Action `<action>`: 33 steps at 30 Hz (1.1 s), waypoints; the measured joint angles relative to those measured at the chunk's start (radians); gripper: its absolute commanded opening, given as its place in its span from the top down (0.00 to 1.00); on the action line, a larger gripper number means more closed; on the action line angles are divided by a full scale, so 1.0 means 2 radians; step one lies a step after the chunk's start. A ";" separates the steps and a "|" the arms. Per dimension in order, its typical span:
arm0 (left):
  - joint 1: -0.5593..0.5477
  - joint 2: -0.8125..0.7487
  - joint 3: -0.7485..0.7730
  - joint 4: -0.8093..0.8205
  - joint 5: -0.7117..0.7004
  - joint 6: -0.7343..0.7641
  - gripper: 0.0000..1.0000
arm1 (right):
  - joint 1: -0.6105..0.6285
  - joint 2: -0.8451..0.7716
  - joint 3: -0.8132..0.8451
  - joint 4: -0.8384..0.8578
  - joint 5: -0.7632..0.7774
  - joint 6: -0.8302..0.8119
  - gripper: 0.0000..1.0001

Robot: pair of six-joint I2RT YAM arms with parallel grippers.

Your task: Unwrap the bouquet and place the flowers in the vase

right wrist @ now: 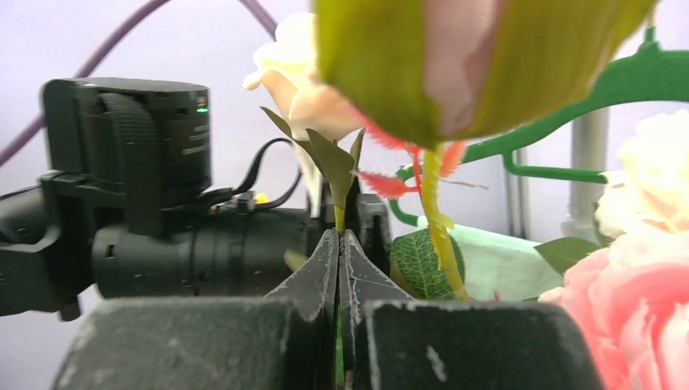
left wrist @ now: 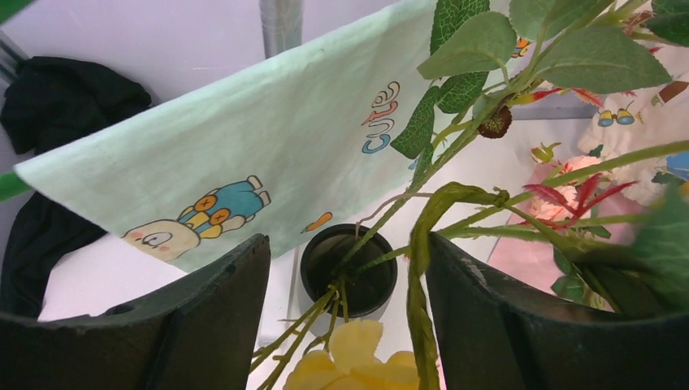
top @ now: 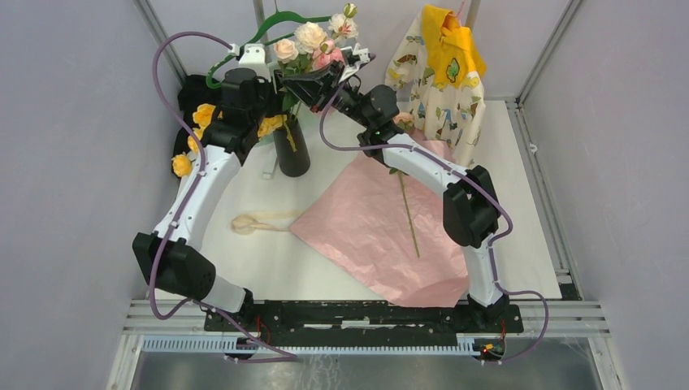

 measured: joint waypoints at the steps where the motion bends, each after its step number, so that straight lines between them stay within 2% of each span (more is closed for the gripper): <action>1: 0.000 -0.004 0.000 -0.002 -0.001 -0.002 0.24 | 0.000 0.000 0.007 -0.011 0.007 -0.011 1.00; 10: 0.001 -0.011 0.000 -0.012 -0.002 -0.002 0.24 | -0.001 0.006 0.076 -0.097 0.048 -0.083 1.00; 27: 0.000 -0.093 0.001 -0.035 -0.027 -0.033 0.23 | -0.011 0.028 0.077 -0.122 0.069 -0.100 1.00; 33: 0.000 -0.120 0.001 -0.031 -0.038 -0.040 0.23 | -0.009 0.028 0.039 -0.123 0.060 -0.100 1.00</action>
